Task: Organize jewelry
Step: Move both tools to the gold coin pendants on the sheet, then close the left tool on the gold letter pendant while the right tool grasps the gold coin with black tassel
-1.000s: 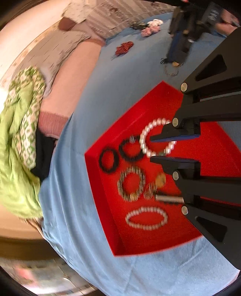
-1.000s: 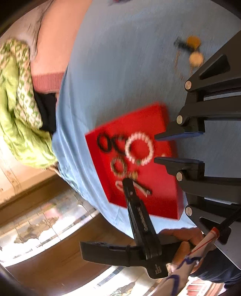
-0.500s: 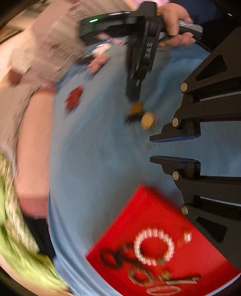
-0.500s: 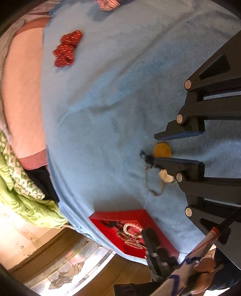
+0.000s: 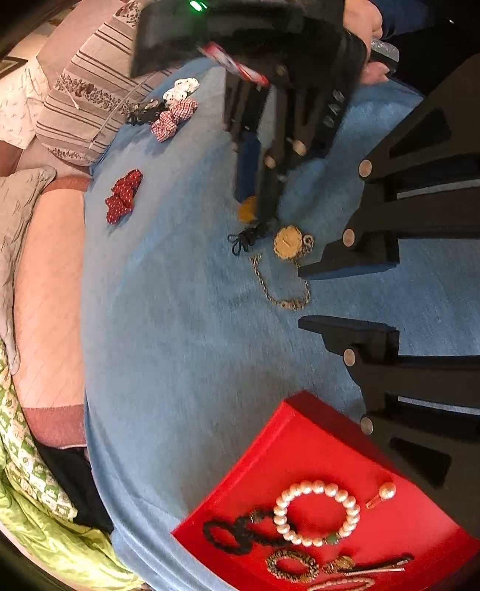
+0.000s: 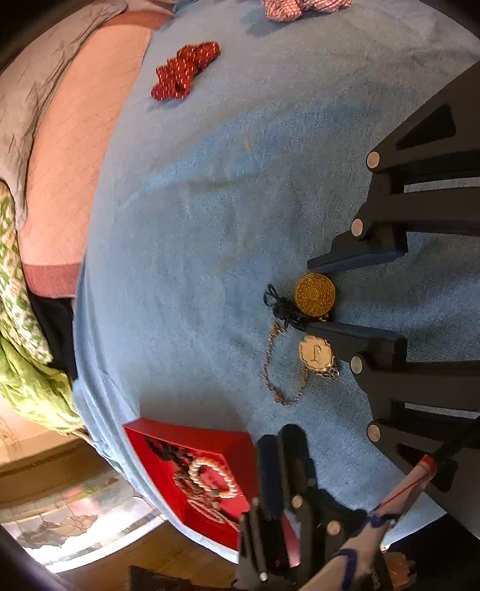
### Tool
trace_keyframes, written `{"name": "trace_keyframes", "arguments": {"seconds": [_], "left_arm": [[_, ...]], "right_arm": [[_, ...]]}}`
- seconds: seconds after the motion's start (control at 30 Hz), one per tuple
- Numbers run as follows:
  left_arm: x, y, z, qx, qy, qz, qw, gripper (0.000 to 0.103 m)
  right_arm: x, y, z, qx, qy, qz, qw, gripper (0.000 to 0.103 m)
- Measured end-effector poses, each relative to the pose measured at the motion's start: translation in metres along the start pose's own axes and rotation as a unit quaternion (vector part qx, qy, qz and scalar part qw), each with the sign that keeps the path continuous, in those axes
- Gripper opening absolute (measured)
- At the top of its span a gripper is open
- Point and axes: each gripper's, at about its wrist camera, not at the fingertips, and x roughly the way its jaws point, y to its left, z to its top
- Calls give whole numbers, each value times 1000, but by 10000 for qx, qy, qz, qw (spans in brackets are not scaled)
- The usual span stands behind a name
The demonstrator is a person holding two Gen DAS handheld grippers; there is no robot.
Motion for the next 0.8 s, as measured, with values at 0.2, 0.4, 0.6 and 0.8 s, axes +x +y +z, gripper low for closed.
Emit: {"name": "trace_keyframes", "arguments": {"seconds": [0.2,0.4,0.6,0.8], "left_arm": [[15,-26,6,329,85,-100,9994,39],[40,-51,11,715,200,409,9964,42],[49,-52,18,680,129,558,9960,24],[34,-41,21,459,-40,356,9983,24]], "right_arm": [[-33,-26,7,539,-604,-10,9967,29],[-41,-30,10,675,-727,137,9950,29],[-47,-28,10,701,-852,263,9935,29],[-52,-33,11,795,-946,284,9919,29]]}}
